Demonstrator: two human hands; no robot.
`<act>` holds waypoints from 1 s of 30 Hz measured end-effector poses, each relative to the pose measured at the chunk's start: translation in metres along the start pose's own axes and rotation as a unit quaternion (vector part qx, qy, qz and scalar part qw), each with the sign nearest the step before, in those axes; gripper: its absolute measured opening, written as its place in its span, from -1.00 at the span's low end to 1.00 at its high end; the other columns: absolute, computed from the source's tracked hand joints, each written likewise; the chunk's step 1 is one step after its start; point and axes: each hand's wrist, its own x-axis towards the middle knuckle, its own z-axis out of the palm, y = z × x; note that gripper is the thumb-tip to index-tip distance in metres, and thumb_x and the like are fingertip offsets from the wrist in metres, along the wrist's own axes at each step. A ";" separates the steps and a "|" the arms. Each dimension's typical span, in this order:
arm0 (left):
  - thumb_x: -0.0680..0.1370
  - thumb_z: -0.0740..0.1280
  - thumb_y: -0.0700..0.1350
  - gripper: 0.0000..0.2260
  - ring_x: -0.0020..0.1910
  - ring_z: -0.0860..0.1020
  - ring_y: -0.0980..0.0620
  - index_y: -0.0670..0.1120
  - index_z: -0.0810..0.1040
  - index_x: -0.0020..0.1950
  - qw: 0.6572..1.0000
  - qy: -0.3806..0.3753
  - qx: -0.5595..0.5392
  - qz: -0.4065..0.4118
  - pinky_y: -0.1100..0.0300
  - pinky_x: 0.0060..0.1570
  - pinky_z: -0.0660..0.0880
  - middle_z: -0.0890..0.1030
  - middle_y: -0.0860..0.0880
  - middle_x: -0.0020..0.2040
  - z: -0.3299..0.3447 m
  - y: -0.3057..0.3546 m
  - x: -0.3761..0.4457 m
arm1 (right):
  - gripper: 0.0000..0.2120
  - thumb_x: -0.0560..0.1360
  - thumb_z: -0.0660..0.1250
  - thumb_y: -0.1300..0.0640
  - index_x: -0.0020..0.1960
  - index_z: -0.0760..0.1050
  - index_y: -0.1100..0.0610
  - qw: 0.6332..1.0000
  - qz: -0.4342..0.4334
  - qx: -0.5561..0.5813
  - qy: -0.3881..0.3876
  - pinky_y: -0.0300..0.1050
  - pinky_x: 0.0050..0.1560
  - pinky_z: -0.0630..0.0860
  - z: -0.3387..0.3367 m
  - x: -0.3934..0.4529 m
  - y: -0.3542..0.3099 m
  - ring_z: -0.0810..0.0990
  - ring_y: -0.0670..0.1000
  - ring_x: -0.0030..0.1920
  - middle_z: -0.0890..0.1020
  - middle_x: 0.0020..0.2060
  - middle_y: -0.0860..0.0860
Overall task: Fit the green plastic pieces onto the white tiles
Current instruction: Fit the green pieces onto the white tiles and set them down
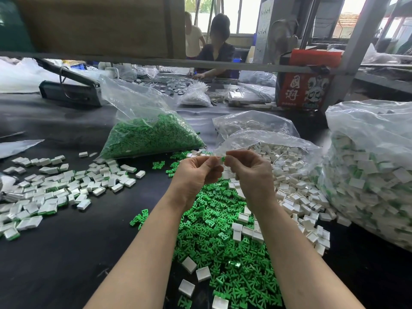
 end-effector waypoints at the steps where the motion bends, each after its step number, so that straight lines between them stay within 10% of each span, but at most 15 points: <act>1: 0.50 0.39 -0.10 -0.87 -0.31 0.61 0.08 -0.14 0.68 -0.10 1.000 0.000 0.001 0.002 0.26 -0.27 0.55 0.68 -0.07 -0.27 0.000 0.000 0.000 | -0.87 0.47 0.43 0.32 0.01 0.63 0.28 1.000 0.001 -0.002 0.002 -0.37 -0.23 0.50 0.000 0.000 0.000 0.59 -0.24 -0.30 0.68 -0.20 0.03; 17: 0.57 0.36 -0.18 -0.87 -0.34 0.61 0.14 -0.05 0.68 -0.13 0.994 0.032 0.068 0.078 0.32 -0.31 0.53 0.68 0.02 -0.31 0.004 -0.002 -0.001 | -0.90 0.53 0.37 0.29 0.02 0.63 0.19 0.999 0.031 0.003 0.016 -0.34 -0.31 0.48 0.005 -0.001 0.005 0.61 -0.18 -0.33 0.70 -0.23 0.06; 23: 0.57 0.35 -0.23 -0.89 -0.28 0.63 0.17 -0.10 0.66 -0.05 0.996 0.001 0.072 0.058 0.37 -0.26 0.52 0.69 0.02 -0.29 0.009 -0.003 0.000 | -0.85 0.64 0.22 0.12 -0.06 0.50 0.14 0.984 0.051 -0.171 -0.029 0.02 -0.26 0.48 0.003 0.002 0.008 0.55 0.01 -0.33 0.62 -0.29 0.09; 30: 0.62 0.29 -0.14 -0.84 -0.37 0.54 0.12 -0.15 0.62 -0.09 0.969 -0.019 0.248 0.006 0.33 -0.37 0.43 0.64 -0.05 -0.28 0.000 0.000 -0.001 | -0.80 0.64 0.19 0.18 -0.12 0.47 0.21 0.977 0.036 -0.194 -0.082 -0.01 -0.32 0.33 0.001 0.001 0.008 0.41 0.03 -0.36 0.51 -0.36 0.12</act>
